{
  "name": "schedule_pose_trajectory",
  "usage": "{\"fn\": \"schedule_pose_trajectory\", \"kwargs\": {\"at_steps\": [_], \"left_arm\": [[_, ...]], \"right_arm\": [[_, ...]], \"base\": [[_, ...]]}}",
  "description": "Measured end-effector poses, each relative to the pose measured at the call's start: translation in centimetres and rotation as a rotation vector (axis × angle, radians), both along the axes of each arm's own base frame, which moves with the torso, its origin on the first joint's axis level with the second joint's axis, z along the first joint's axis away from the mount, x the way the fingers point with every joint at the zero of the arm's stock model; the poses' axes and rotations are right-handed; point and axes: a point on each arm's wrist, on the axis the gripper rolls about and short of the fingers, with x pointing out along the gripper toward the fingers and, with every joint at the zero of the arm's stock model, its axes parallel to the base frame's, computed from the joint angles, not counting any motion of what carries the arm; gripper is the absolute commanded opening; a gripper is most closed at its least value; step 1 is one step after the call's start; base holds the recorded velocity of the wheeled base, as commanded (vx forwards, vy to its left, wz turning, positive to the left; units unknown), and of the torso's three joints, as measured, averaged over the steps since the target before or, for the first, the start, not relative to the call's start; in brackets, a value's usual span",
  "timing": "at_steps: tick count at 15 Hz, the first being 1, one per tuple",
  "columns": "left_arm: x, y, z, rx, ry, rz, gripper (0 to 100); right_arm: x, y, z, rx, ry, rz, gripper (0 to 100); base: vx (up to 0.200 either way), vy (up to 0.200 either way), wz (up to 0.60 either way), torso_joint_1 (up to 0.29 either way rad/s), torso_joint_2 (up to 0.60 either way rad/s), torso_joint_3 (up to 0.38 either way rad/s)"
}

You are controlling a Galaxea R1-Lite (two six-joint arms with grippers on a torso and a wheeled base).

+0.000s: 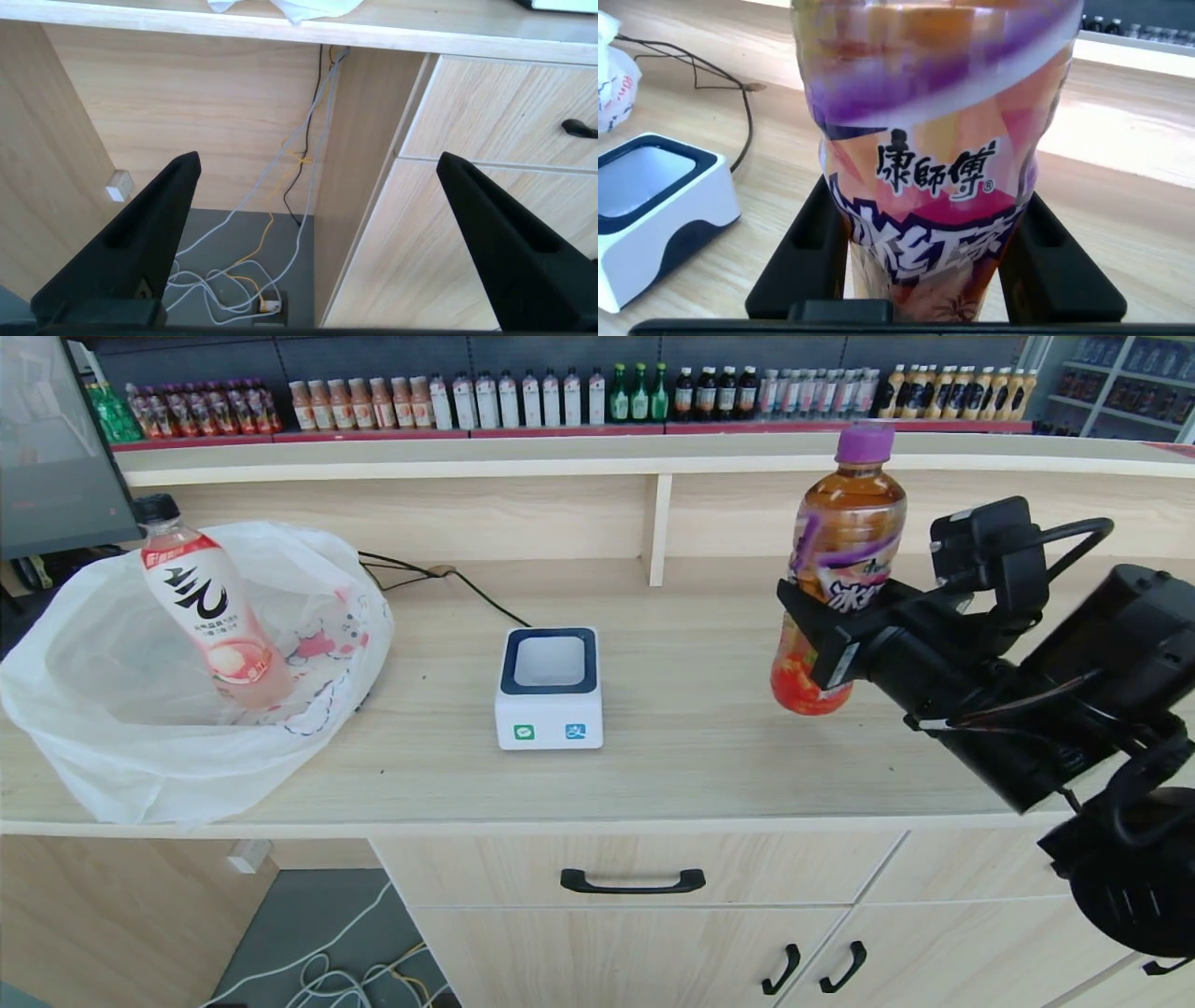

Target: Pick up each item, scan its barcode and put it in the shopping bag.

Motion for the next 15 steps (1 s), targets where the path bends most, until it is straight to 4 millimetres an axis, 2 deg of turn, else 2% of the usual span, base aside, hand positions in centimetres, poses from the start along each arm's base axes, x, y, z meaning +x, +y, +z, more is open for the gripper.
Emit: {"fn": "schedule_pose_trajectory", "kwargs": {"at_steps": [3, 8, 12, 15], "left_arm": [[0.0, 0.0, 0.0, 0.0, 0.0, 0.0, 100], [0.0, 0.0, 0.0, 0.0, 0.0, 0.0, 100], [0.0, 0.0, 0.0, 0.0, 0.0, 0.0, 100], [0.0, 0.0, 0.0, 0.0, 0.0, 0.0, 100]], "right_arm": [[-2.4, -1.1, 0.4, -0.018, -0.014, 0.009, 0], [-5.2, -1.3, 0.7, -0.087, -0.127, 0.136, 0], [-8.3, 0.1, 1.4, -0.087, -0.189, 0.257, 0], [-10.5, -0.1, 0.0, -0.161, -0.198, 0.421, 0]], "base": [[0.0, 0.0, 0.0, 0.0, 0.0, 0.0], [0.0, 0.0, 0.0, 0.0, 0.0, 0.0], [0.0, 0.0, 0.0, 0.0, 0.0, 0.0], [0.0, 0.0, 0.0, 0.0, 0.0, 0.0]]}}
